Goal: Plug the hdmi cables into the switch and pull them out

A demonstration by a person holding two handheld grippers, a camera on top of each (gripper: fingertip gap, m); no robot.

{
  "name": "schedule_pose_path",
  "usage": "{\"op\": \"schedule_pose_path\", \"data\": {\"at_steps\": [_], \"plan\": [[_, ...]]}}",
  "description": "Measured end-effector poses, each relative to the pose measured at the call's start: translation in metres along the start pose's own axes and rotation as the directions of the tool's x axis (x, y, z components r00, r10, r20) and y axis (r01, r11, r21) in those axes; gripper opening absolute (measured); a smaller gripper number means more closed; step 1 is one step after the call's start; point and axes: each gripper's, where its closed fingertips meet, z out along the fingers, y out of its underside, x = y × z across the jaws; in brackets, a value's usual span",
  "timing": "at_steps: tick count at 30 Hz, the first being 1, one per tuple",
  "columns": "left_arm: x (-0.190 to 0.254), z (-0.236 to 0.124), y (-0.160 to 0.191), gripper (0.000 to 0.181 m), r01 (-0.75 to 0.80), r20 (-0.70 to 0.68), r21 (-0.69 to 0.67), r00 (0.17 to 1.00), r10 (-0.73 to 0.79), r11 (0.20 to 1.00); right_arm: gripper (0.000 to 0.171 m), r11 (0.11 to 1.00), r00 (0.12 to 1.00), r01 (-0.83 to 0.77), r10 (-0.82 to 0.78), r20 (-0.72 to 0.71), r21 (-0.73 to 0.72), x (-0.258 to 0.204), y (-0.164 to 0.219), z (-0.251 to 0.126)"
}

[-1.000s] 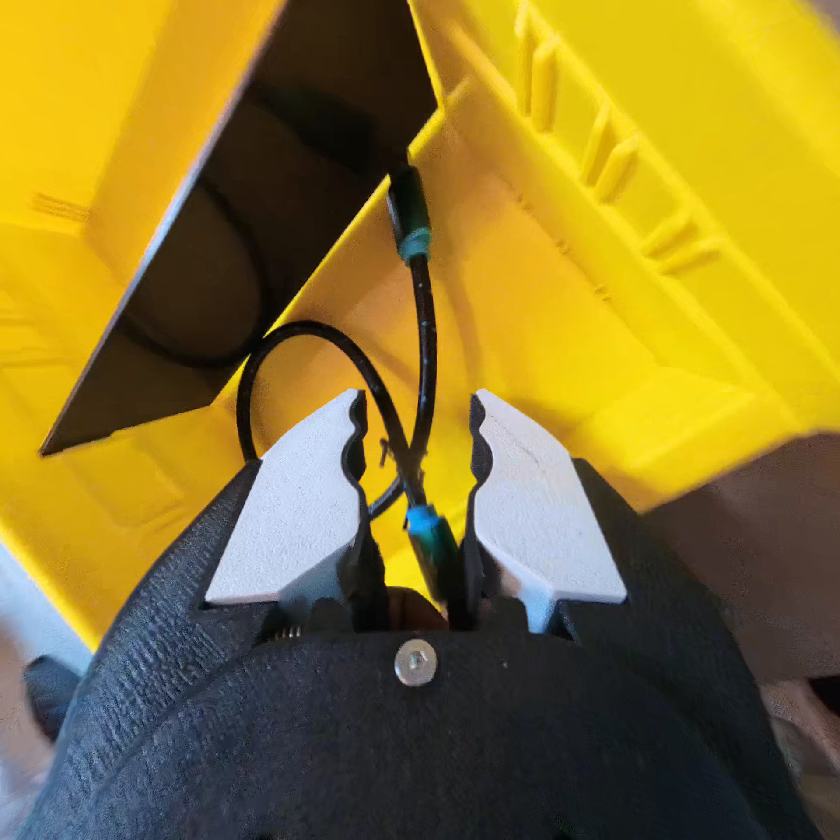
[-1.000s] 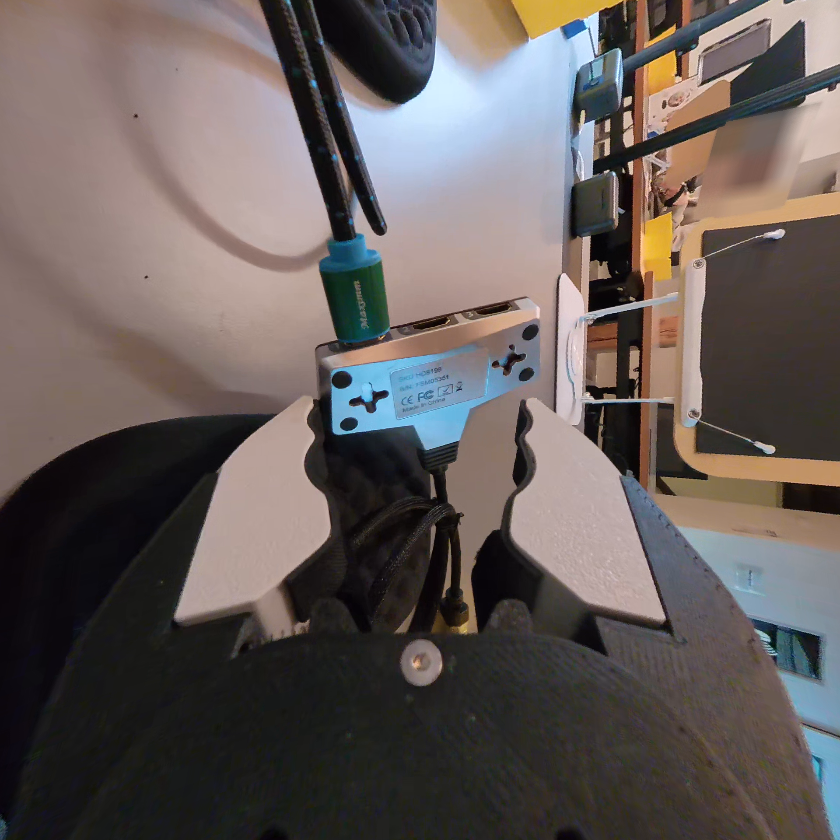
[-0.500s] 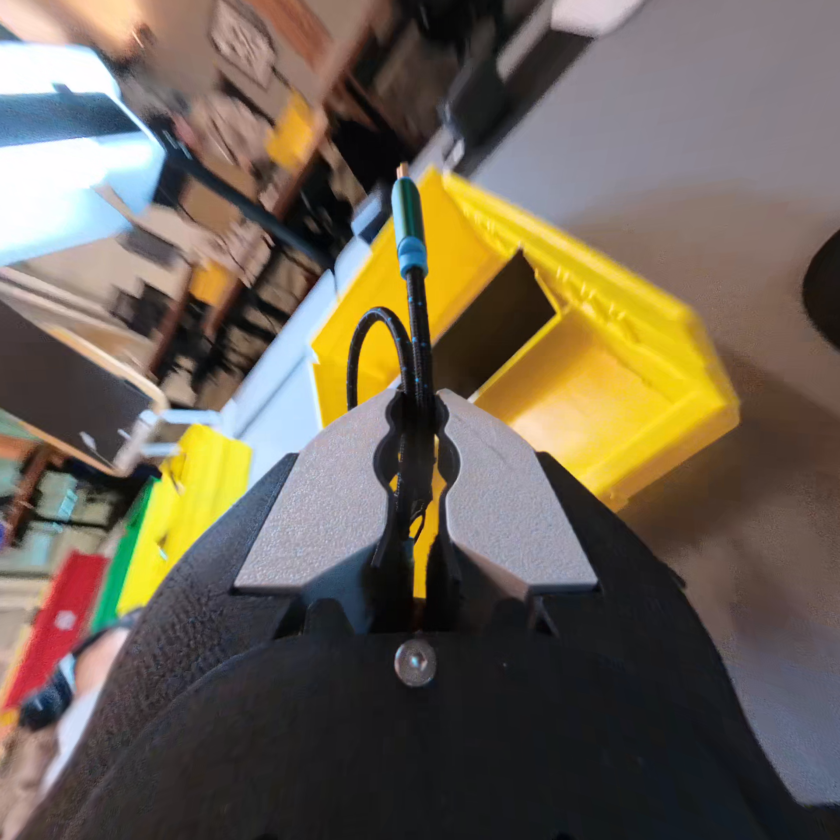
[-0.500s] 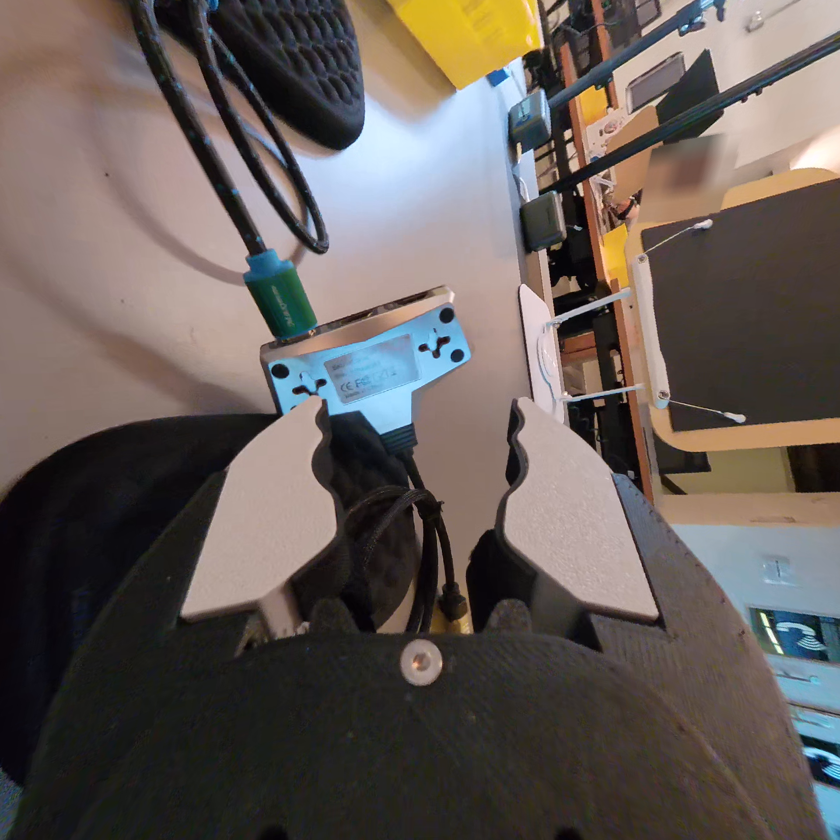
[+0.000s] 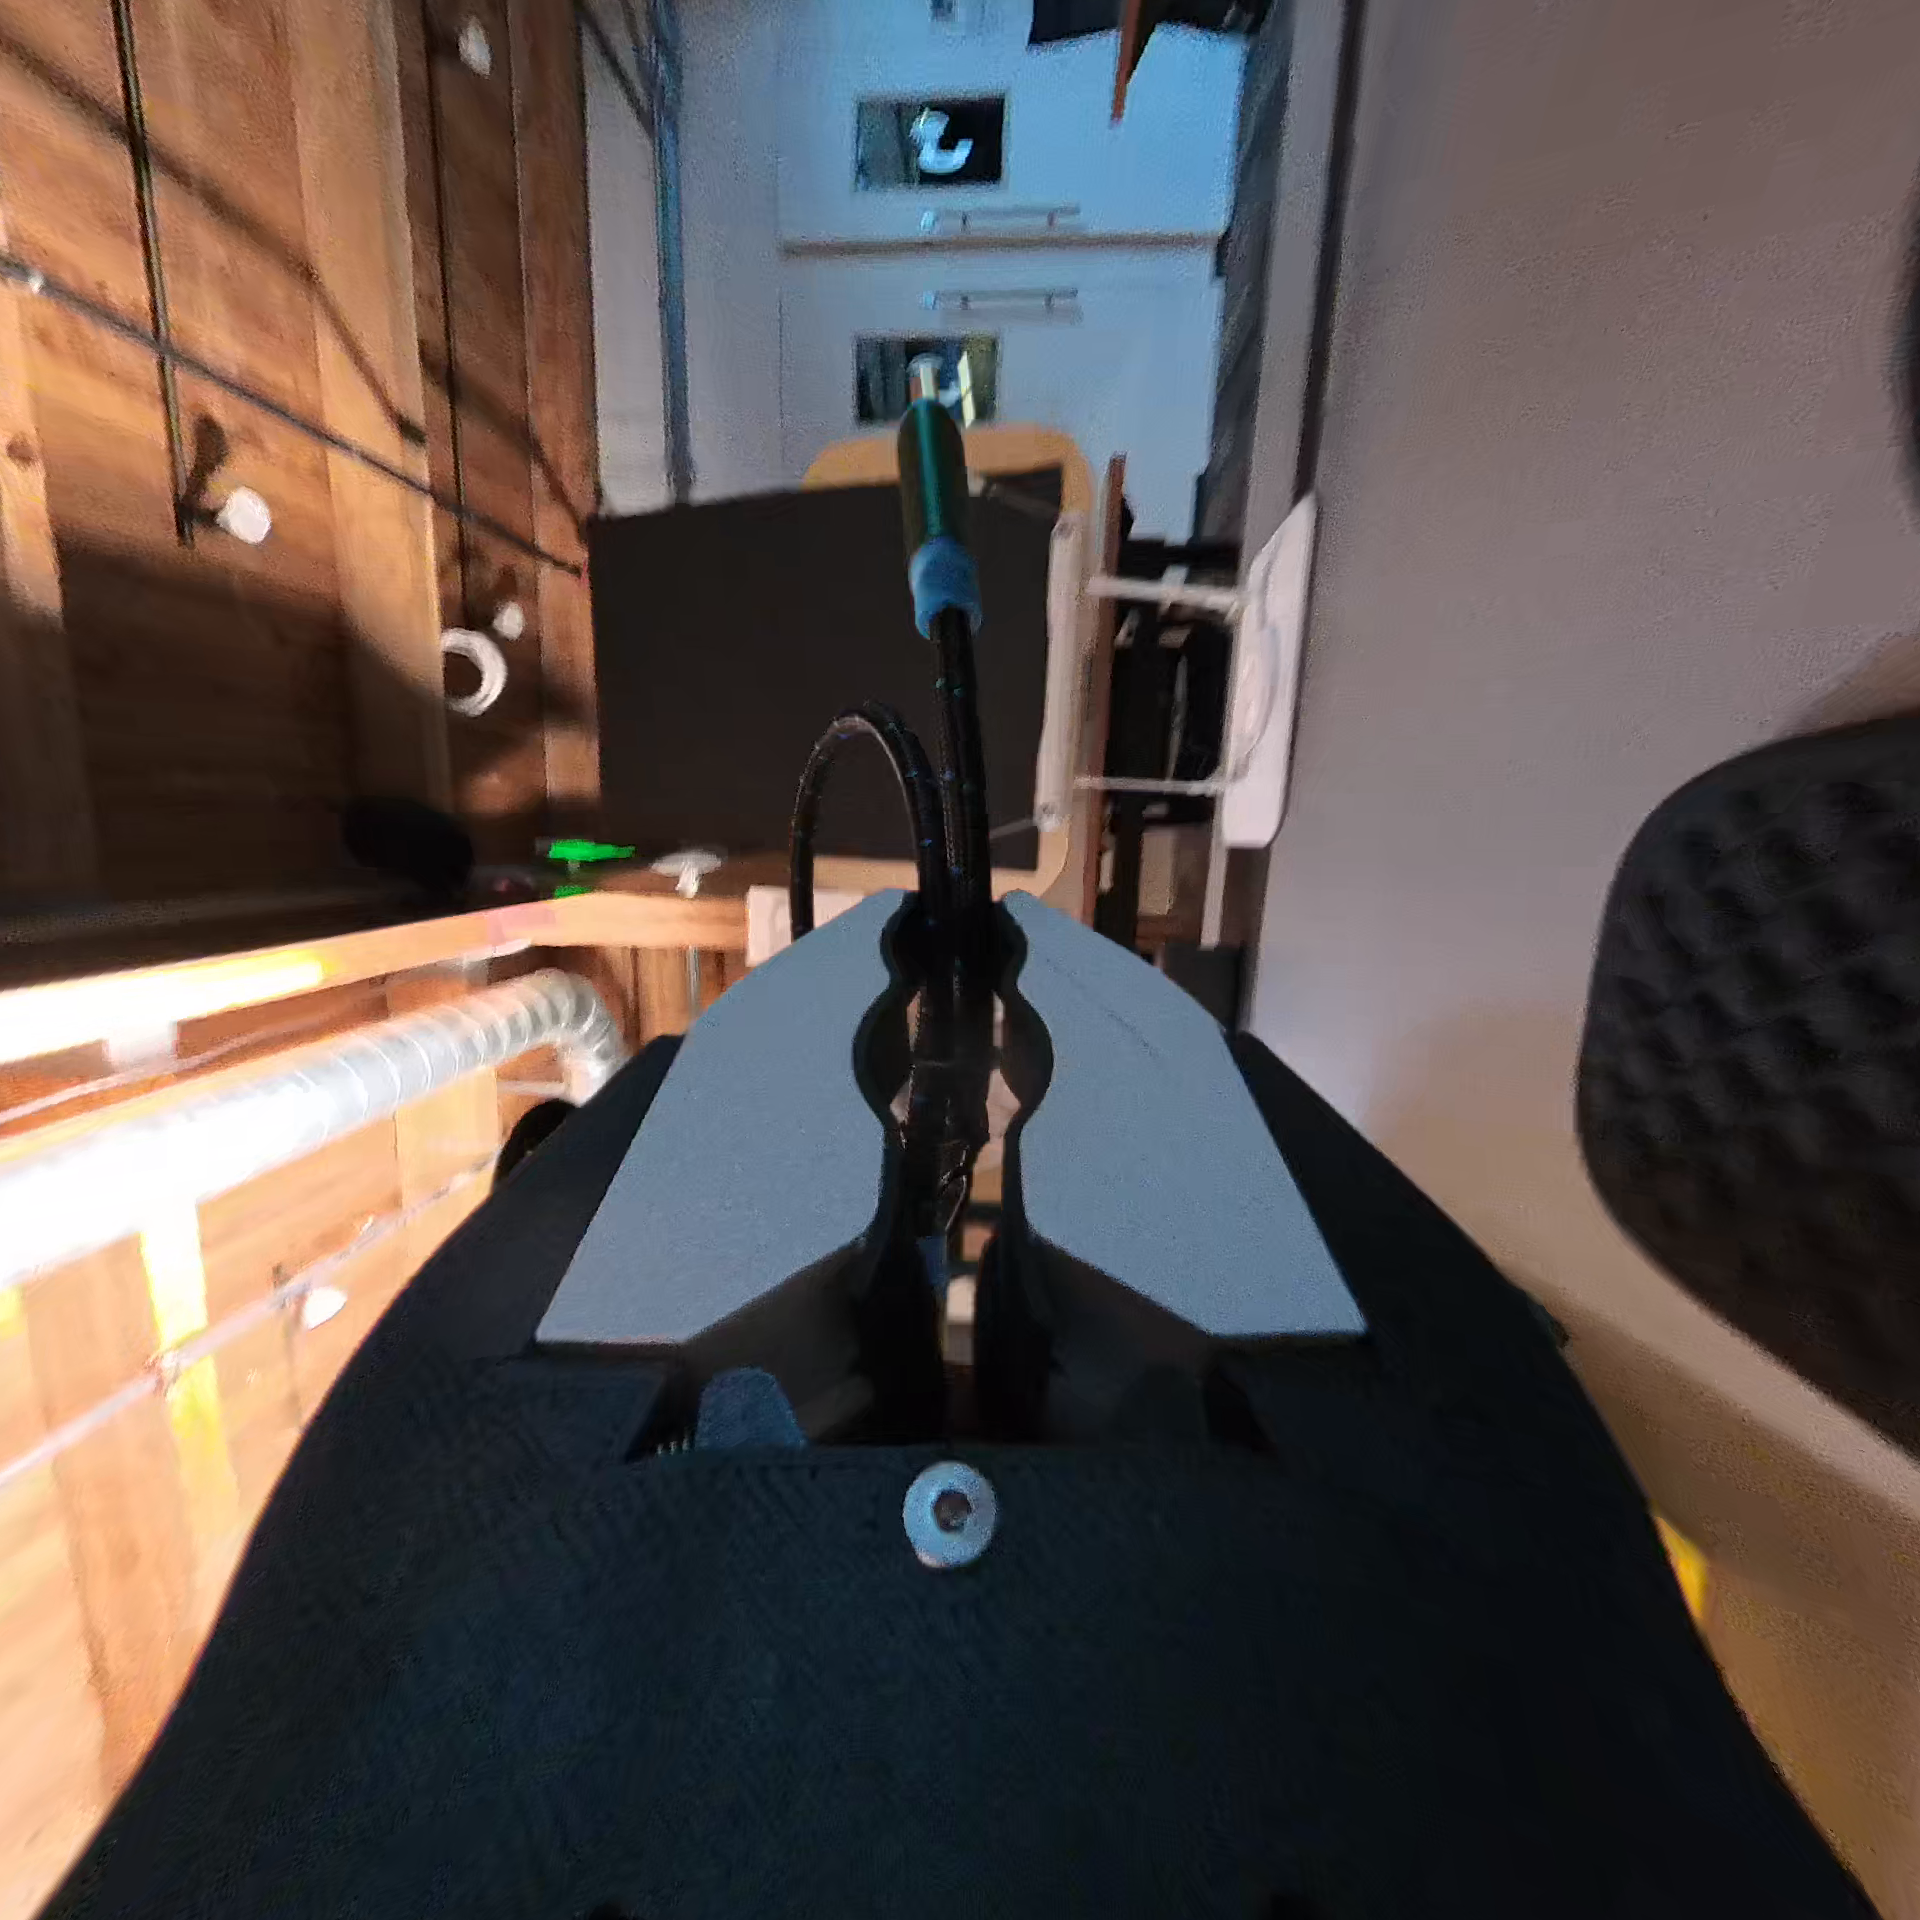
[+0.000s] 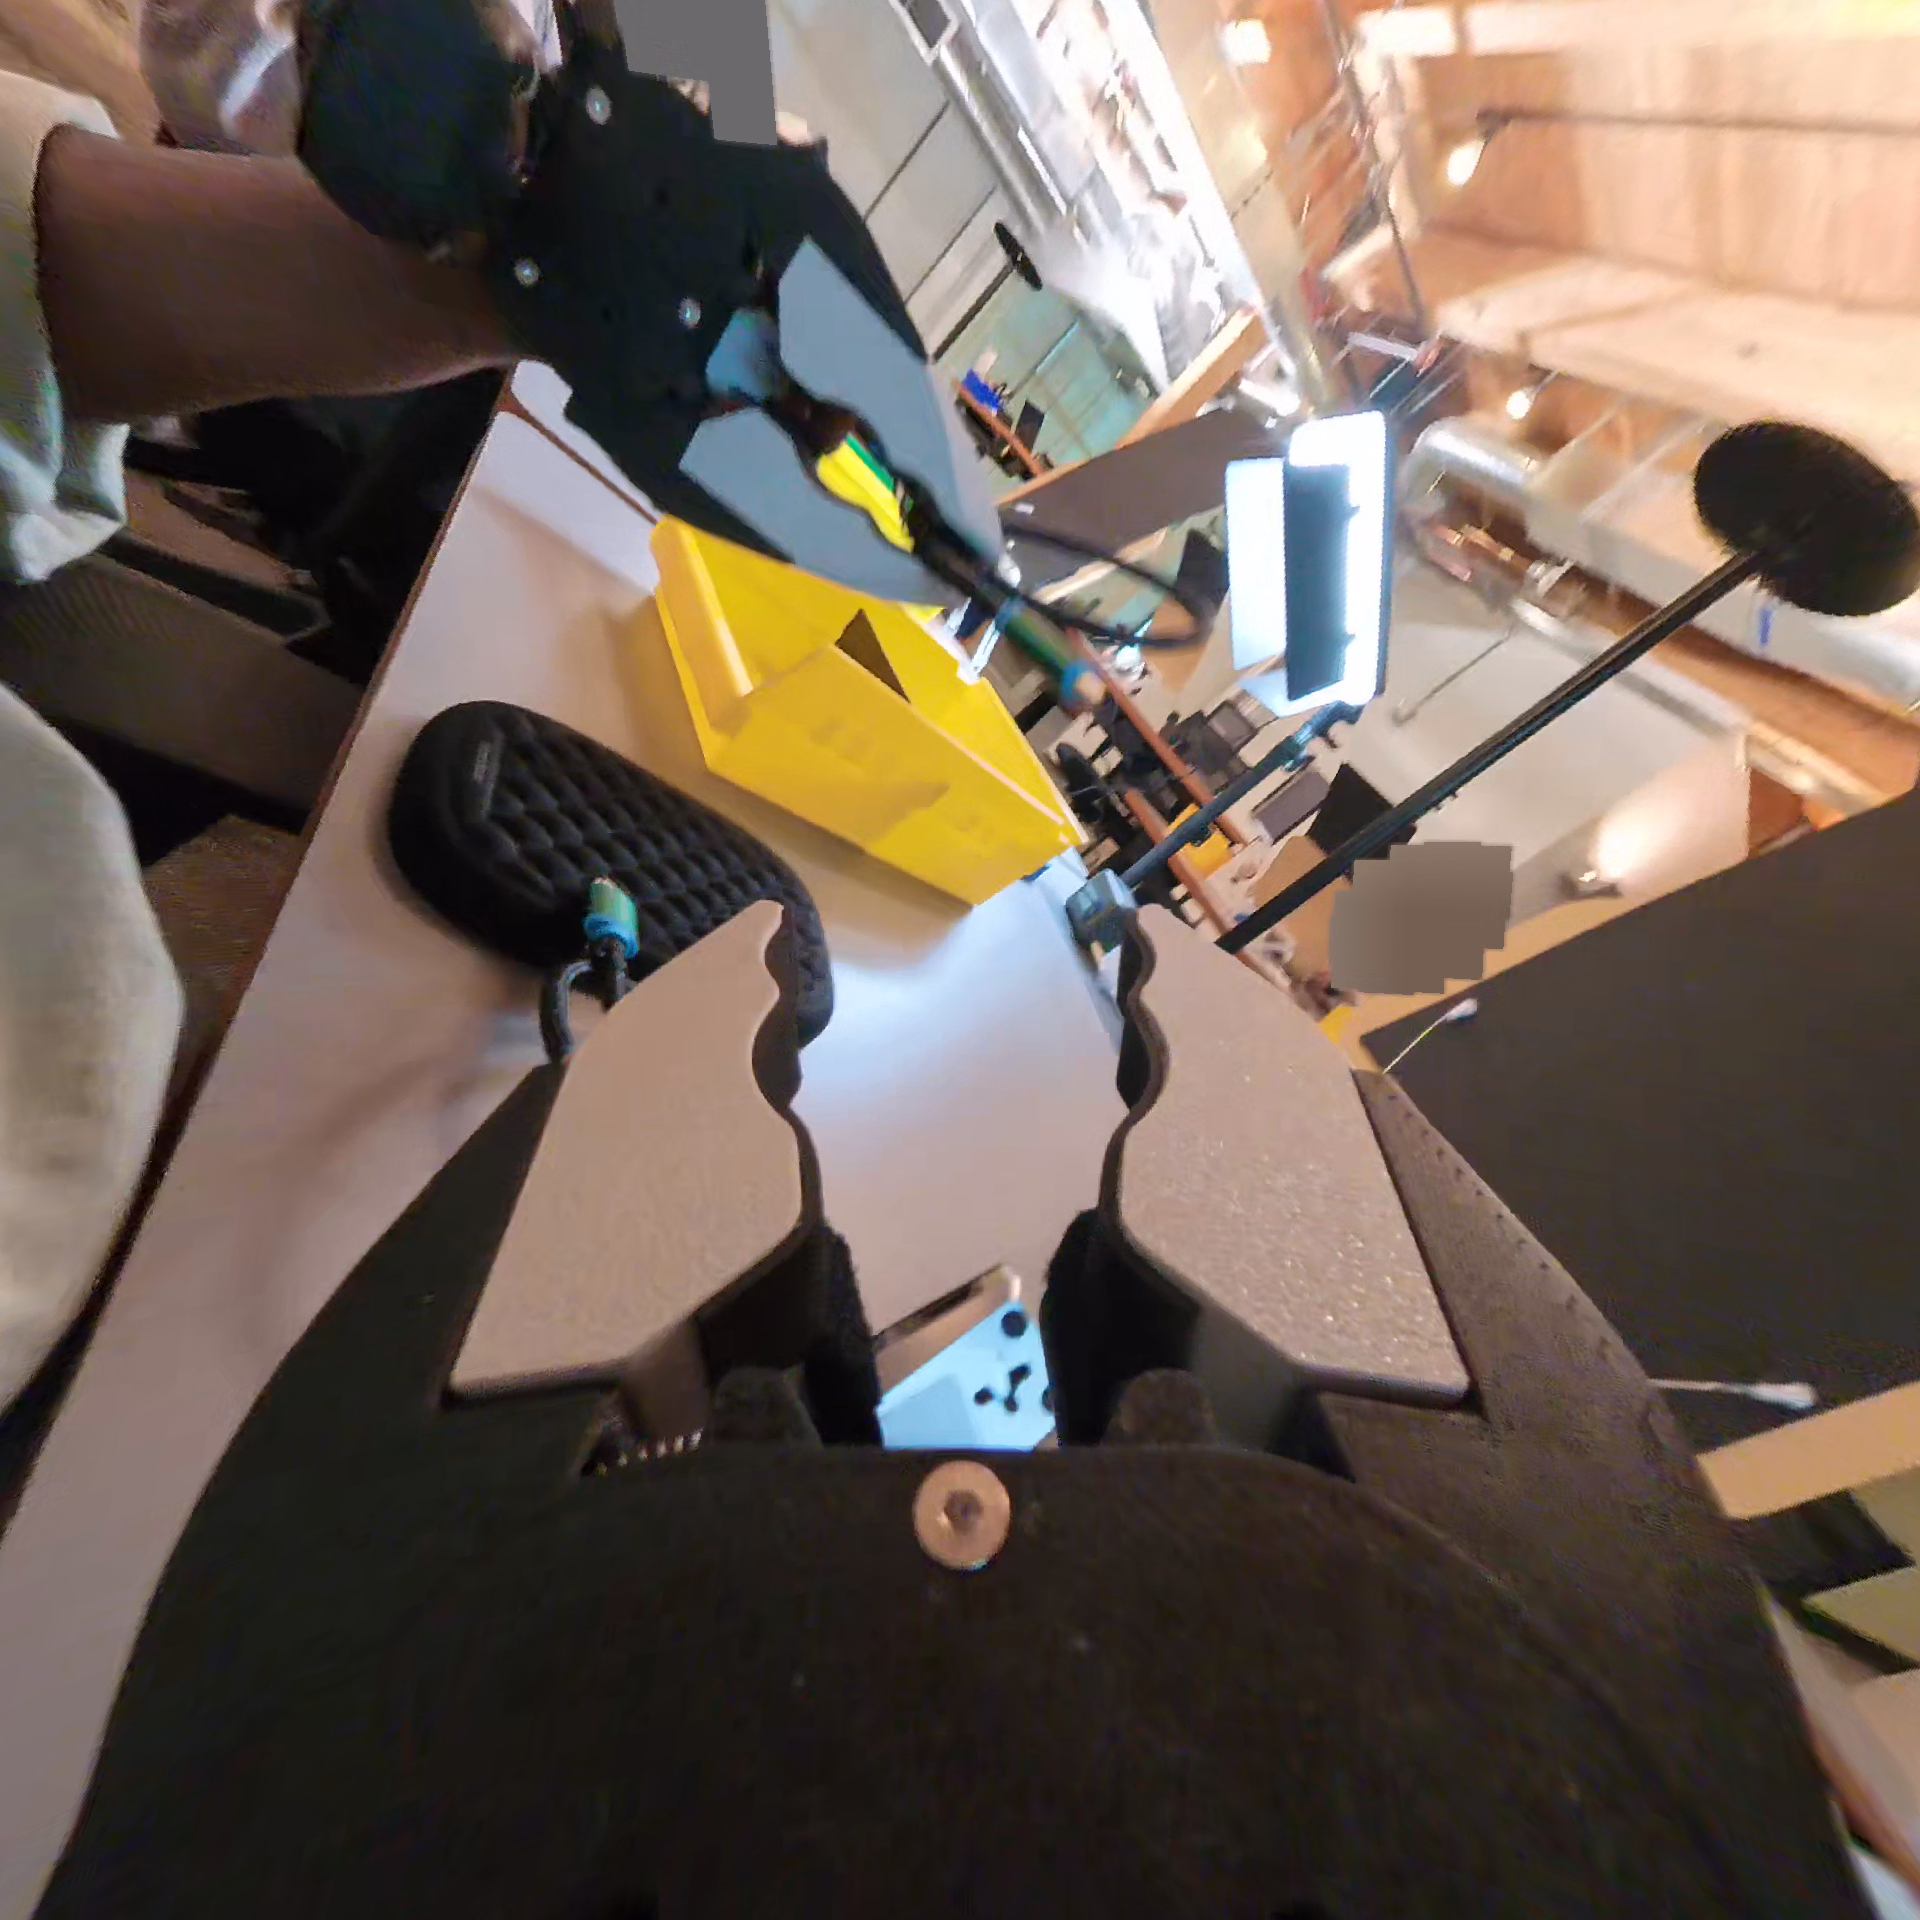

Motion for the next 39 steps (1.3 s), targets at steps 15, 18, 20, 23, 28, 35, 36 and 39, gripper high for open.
{"op": "schedule_pose_path", "data": {"at_steps": [15,18,20,23,28,35,36,39], "plan": [[0.016,-0.003,-0.084,0.040,0.334,-0.166,0.355,0.942,-0.292,0.873,0.012,0.899,0.896,0.438,-0.434,0.092,-0.031,-0.009,-0.018,0.033],[0.013,-0.011,-0.113,0.052,0.432,-0.235,0.455,0.902,-0.363,0.778,0.012,0.872,0.874,0.484,-0.478,0.093,-0.072,-0.008,-0.012,0.034],[0.026,-0.004,-0.123,0.050,0.441,-0.291,0.438,0.894,-0.341,0.783,0.012,0.868,0.866,0.493,-0.485,0.122,-0.055,-0.014,-0.013,0.035],[0.037,0.008,-0.119,0.026,0.333,-0.224,0.406,0.939,-0.261,0.851,0.012,0.865,0.860,0.500,-0.493,0.134,-0.026,-0.018,-0.015,0.035],[0.040,0.005,-0.121,0.010,0.396,-0.291,0.408,0.910,-0.294,0.823,0.012,0.874,0.863,0.486,-0.480,0.158,-0.002,-0.023,-0.013,0.032],[0.040,0.019,-0.075,0.009,0.095,-0.144,0.179,0.987,-0.069,0.979,0.048,0.943,0.945,0.293,-0.260,0.201,-0.158,0.003,0.028,0.004],[0.041,0.021,-0.068,0.009,0.074,-0.136,0.158,0.989,-0.053,0.985,0.057,0.956,0.959,0.205,-0.154,0.238,-0.208,0.005,0.039,-0.008],[0.048,0.029,-0.050,0.009,-0.025,-0.130,0.075,0.991,0.035,0.997,0.093,0.917,0.918,-0.052,0.200,0.342,-0.397,-0.009,0.069,-0.040]]}}
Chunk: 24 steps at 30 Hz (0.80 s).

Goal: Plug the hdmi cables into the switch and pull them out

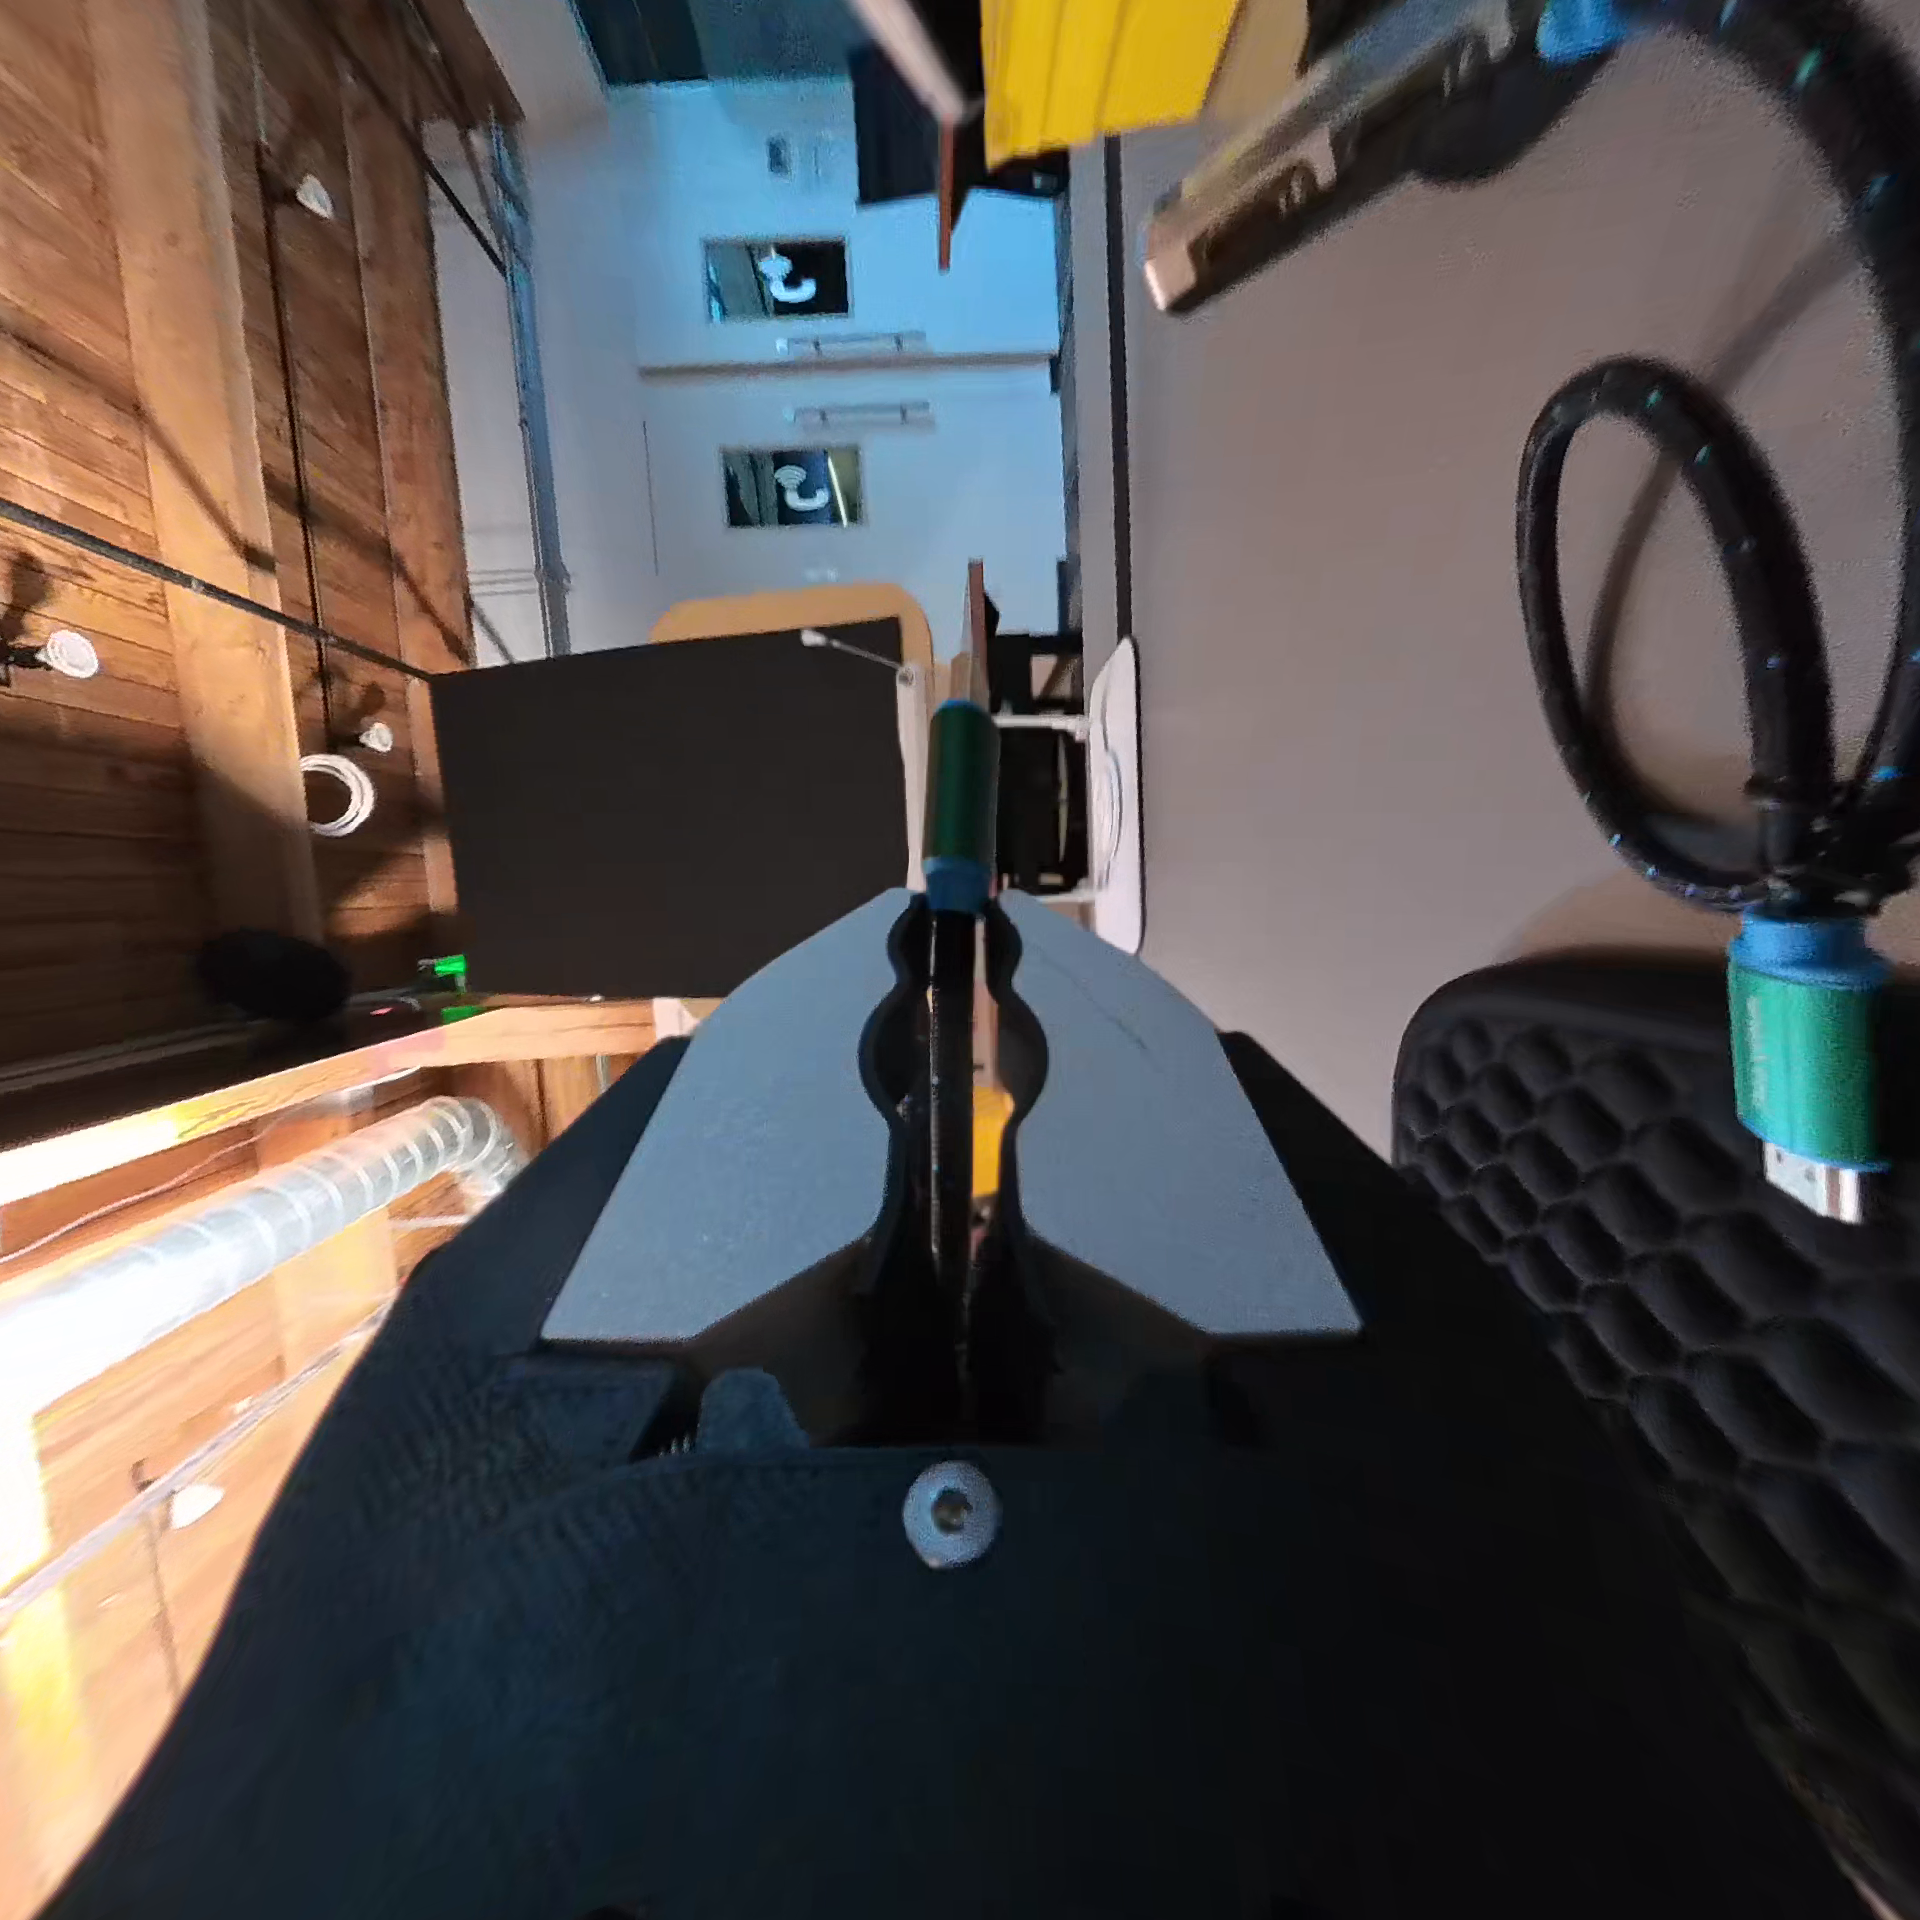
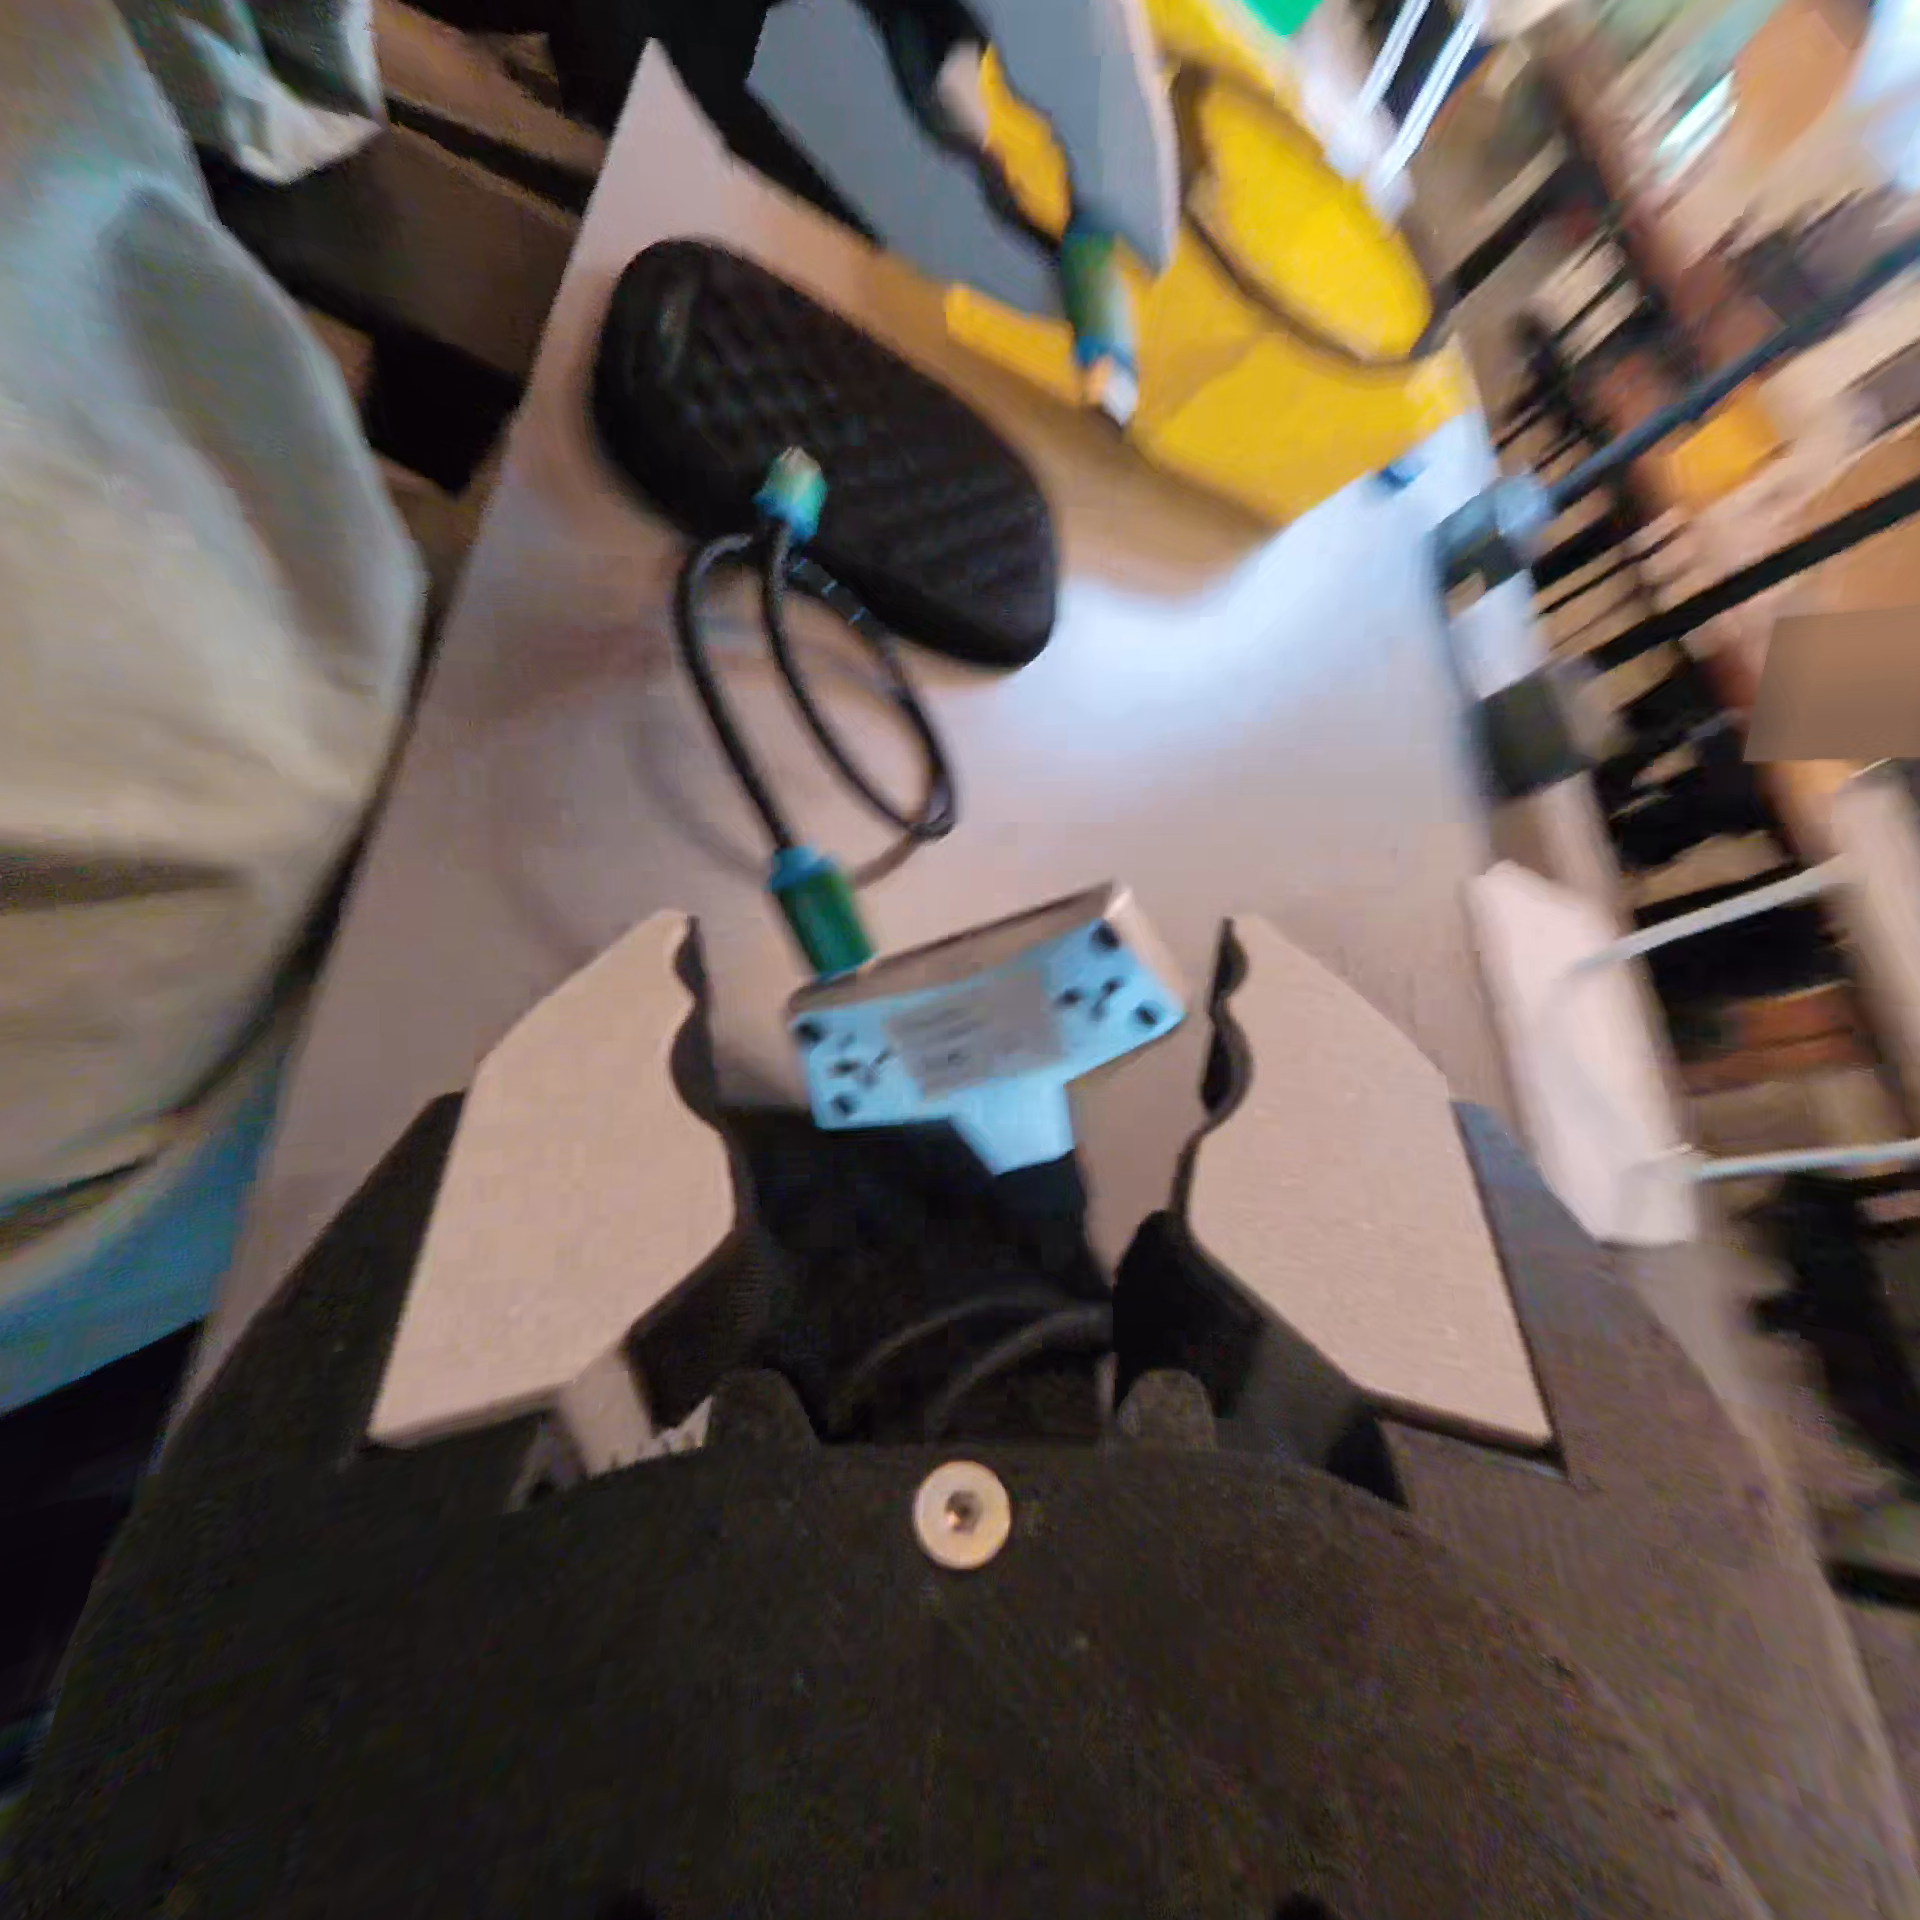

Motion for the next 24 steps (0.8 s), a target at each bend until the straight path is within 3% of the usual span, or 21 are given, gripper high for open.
{"op": "schedule_pose_path", "data": {"at_steps": [2,6,9,12,16,18,20,23,24], "plan": [[0.002,0.006,0.000,0.009,-0.020,0.009,-0.029,1.000,0.020,0.999,0.114,0.989,0.992,-0.110,0.115,0.047,-0.099,-0.006,0.023,0.002],[0.003,0.022,-0.012,0.009,-0.060,0.059,-0.059,0.996,0.063,0.996,0.119,0.954,1.000,-0.004,0.011,0.023,-0.300,-0.003,0.072,0.024],[0.010,0.031,-0.013,0.009,-0.109,0.055,-0.080,0.992,0.113,0.991,0.103,0.973,0.996,-0.008,0.029,0.086,-0.229,0.001,0.069,0.022],[0.016,0.034,-0.009,0.009,-0.076,0.032,-0.073,0.996,0.078,0.994,0.073,0.975,0.997,0.070,-0.060,0.051,-0.213,0.025,0.069,0.004],[0.013,0.036,-0.006,0.009,-0.055,0.057,-0.093,0.997,0.060,0.994,0.077,0.919,0.953,0.301,-0.285,0.098,-0.255,0.029,0.088,0.022],[0.012,0.037,-0.007,0.009,-0.049,0.073,-0.097,0.996,0.056,0.994,0.061,0.913,0.942,0.325,-0.289,0.173,-0.245,0.018,0.095,0.035],[0.012,0.039,-0.010,0.009,-0.052,0.084,-0.099,0.995,0.061,0.994,0.071,0.932,0.951,0.297,-0.268,0.155,-0.210,0.025,0.092,0.036],[0.013,0.045,-0.014,0.009,-0.086,0.101,-0.111,0.990,0.097,0.990,0.040,0.944,0.943,0.293,-0.259,0.210,-0.151,0.015,0.088,0.040],[0.013,0.047,-0.016,0.009,-0.095,0.104,-0.116,0.989,0.108,0.989,0.039,0.944,0.938,0.304,-0.273,0.211,-0.127,0.014,0.085,0.044]]}}
